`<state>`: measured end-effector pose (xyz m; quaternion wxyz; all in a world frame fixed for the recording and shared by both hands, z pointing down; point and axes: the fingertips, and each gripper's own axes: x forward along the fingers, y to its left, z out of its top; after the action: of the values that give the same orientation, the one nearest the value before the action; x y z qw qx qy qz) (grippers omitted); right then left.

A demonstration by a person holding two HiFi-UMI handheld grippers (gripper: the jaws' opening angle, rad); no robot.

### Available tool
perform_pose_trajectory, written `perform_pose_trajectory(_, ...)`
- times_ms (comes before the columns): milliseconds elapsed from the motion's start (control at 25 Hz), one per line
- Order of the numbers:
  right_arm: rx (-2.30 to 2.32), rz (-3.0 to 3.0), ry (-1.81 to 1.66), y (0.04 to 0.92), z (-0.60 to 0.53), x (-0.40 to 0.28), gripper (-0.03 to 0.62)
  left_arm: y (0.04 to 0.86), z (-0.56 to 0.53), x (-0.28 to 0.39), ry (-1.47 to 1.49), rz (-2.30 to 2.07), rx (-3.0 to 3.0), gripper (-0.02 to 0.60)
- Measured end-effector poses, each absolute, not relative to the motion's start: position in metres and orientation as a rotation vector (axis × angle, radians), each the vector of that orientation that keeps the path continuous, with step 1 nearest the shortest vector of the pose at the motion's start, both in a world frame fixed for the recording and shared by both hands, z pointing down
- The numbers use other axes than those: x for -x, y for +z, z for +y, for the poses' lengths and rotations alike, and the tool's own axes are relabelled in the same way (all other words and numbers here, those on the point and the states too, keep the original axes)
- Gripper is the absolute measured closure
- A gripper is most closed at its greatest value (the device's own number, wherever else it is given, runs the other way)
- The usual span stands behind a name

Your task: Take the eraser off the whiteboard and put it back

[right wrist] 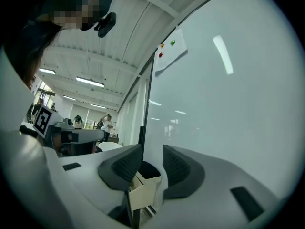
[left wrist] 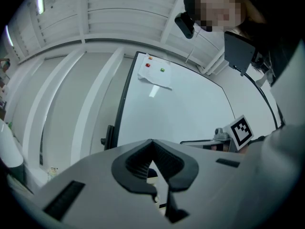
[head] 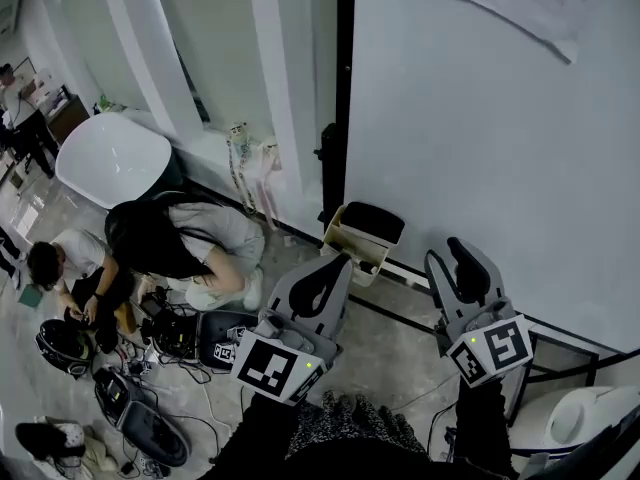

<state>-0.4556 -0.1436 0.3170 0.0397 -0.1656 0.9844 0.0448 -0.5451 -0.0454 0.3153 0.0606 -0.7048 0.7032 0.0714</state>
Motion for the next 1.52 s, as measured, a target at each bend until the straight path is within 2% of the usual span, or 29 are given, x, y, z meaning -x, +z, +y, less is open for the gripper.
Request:
perform_pose_trajectory(120,0.557,2.987,0.194,0.31,-0.141,0.422,0.546,0.309,-0.046,0.515,0.22,2.11,2.141,0.575)
perform_pose_trajectory(160,0.571,2.977,0.204,0.308,-0.14,0.409,0.578,0.308,-0.045,0.503,0.218,2.1,2.145,0.575)
perform_pose_trajectory(200,0.577,2.966,0.202,0.306,-0.139,0.395,0.583,0.306,-0.045,0.489,0.215,2.088,2.151,0.575)
perform_pose_trajectory(760,0.562,2.932,0.185,0.289,-0.111,0.201,0.586,0.289,-0.019,0.292,0.216,2.083,2.097,0.575)
perform_pose_trajectory(960,0.537,2.923,0.206,0.291,-0.1,0.154,0.586,0.297,-0.005,0.24,0.189,2.12,2.076,0.575)
perform_pose_trajectory(1160,0.594,2.886,0.196,0.286,-0.096,0.122,0.586,0.293,0.011,0.213,0.157,2.137,2.063,0.575)
perform_pose_trajectory(1520,0.675,2.839,0.241,0.275,-0.075,0.106,0.586,0.284,0.023,0.204,0.157,2.052,2.11,0.575)
